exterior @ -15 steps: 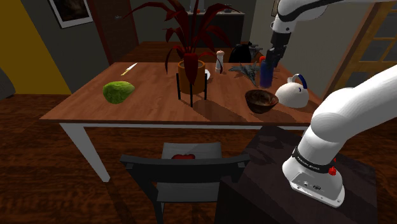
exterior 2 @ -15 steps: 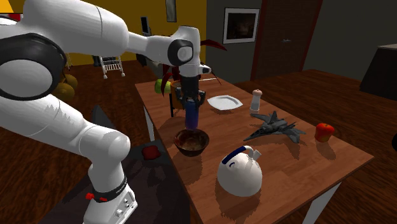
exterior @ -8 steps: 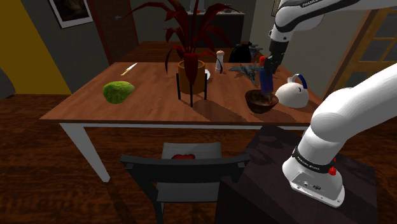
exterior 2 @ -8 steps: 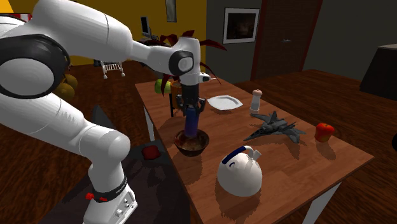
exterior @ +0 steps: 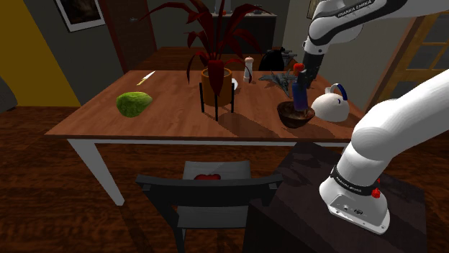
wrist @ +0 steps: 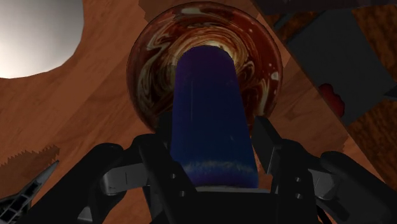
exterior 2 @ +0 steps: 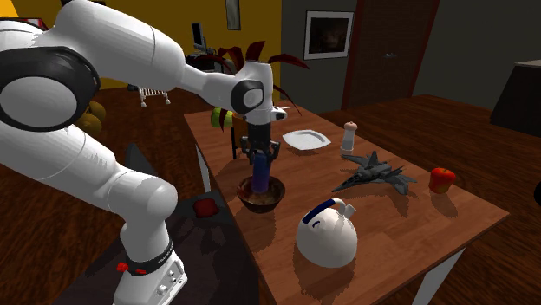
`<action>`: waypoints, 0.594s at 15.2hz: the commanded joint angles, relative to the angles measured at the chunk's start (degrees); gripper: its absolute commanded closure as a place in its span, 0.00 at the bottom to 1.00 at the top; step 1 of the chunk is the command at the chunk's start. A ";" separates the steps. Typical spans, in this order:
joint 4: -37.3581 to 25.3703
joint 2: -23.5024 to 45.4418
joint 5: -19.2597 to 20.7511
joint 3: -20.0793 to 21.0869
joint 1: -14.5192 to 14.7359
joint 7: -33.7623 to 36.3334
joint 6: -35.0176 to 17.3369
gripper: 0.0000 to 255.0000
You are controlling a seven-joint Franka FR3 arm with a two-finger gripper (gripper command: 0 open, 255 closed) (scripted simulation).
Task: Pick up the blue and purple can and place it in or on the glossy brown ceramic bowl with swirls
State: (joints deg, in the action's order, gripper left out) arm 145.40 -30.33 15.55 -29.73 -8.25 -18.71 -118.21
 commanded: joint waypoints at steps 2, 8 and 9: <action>0.04 0.03 0.00 -0.01 0.01 0.01 -0.11 1.00; 0.04 0.03 0.00 -0.02 0.01 0.01 -0.11 0.00; 0.04 0.03 0.00 -0.02 0.01 0.01 -0.11 0.00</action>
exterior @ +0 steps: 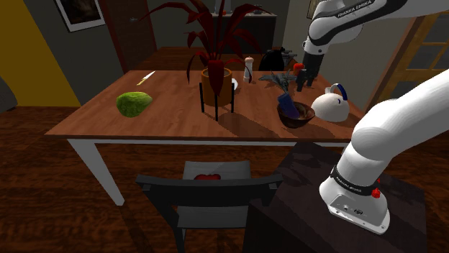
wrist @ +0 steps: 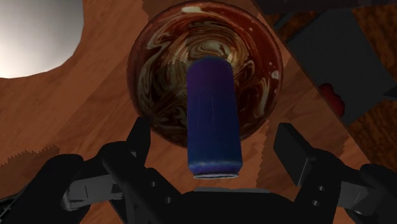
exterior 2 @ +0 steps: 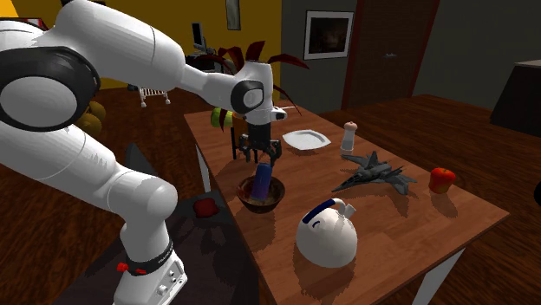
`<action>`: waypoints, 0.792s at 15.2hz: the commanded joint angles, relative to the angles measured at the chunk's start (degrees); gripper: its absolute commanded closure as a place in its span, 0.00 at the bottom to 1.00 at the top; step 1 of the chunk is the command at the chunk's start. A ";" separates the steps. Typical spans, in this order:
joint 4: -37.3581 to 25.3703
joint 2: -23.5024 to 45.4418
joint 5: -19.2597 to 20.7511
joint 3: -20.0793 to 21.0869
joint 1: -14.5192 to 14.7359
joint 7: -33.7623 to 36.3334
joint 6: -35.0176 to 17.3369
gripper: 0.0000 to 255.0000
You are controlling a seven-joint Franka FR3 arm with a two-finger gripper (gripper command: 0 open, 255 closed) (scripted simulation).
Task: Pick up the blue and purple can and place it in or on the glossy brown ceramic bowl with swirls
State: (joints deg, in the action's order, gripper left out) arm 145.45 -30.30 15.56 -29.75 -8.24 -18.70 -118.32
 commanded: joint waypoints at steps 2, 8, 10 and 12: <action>-1.38 -0.80 -0.19 0.54 -0.01 0.05 2.17 0.00; -5.56 -2.44 -0.81 1.92 0.06 0.08 7.99 0.00; -5.57 -2.44 -0.81 1.92 0.07 0.08 7.98 0.00; -5.57 -2.44 -0.81 1.92 0.07 0.08 7.98 0.00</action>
State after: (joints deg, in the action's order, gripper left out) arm 139.89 -32.74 14.75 -27.83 -8.17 -18.63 -110.36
